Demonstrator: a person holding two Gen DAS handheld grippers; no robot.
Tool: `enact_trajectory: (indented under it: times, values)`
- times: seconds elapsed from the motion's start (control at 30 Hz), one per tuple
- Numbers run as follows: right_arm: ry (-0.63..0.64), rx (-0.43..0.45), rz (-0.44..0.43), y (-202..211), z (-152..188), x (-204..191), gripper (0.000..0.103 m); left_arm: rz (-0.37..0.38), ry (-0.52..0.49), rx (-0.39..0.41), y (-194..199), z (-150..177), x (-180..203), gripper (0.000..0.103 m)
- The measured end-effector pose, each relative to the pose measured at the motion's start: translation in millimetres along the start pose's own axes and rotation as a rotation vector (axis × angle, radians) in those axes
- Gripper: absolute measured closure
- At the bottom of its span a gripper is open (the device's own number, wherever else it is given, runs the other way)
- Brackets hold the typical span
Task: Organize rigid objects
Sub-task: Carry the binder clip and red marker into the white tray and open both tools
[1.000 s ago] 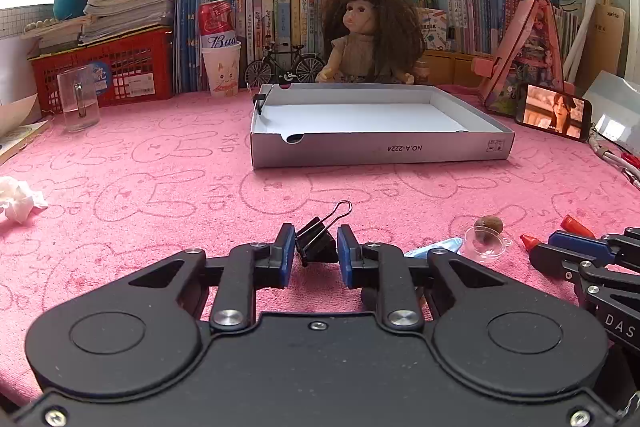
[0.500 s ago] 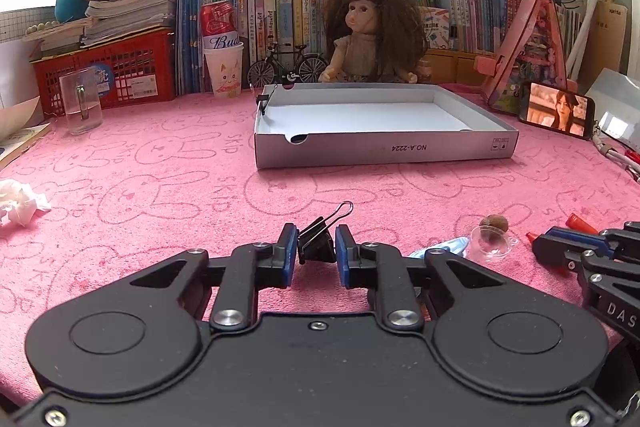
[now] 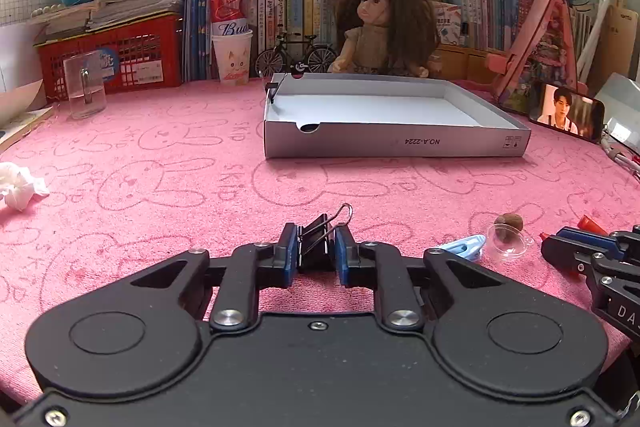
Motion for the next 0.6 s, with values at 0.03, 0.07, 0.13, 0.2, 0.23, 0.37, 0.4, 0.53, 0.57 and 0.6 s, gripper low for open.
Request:
enact_trajectory:
  times: [0.03,0.07,0.13,0.2,0.23,0.37,0.4,0.53,0.57,0.6]
  values:
    - [-0.004,0.001,0.015,-0.5,0.7,0.5,0.074,-0.002,0.001,0.001,-0.3,0.1,0.6,0.085]
    - [-0.003,-0.001,0.023,-1.3,1.5,0.2,0.068,-0.002,0.002,0.000,-0.3,-0.2,0.9,0.085]
    - [0.009,-0.005,0.029,-1.7,0.8,-1.1,0.071,-0.002,0.009,-0.002,0.0,-0.3,0.5,0.085]
    - [0.026,-0.010,0.024,-1.6,-0.4,-3.0,0.085,-0.003,0.018,-0.005,-0.9,-1.9,0.8,0.085]
    - [0.029,-0.013,0.017,-1.7,-1.3,-3.4,0.086,-0.002,0.022,-0.006,-0.8,-2.6,0.9,0.085]
    - [0.011,-0.028,-0.015,-2.5,-4.4,-1.8,0.089,0.005,0.020,0.006,1.8,-6.4,2.8,0.085]
    - [0.002,-0.030,-0.018,-3.0,-5.4,-0.7,0.090,0.008,0.016,0.010,2.7,-7.5,4.0,0.085]
    - [-0.031,-0.037,-0.018,-7.2,-11.7,5.2,0.090,0.023,0.000,0.019,4.1,-14.4,10.6,0.085]
    - [-0.038,-0.041,-0.016,-8.3,-13.0,6.3,0.090,0.025,0.001,0.019,3.7,-16.1,11.9,0.085]
    - [-0.047,-0.043,-0.014,-9.4,-14.2,7.6,0.090,0.028,0.003,0.018,3.1,-18.2,13.1,0.085]
Point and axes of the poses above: each gripper's, at about its wrist camera, not at the fingertips, and y roughly against the way its jaws point, x to its right, z to its underside, the point moved 6 cm from there along -y, roughly the way its jaws point, and after that the axes turned 14 degrees about y, right-handed, at the moved point
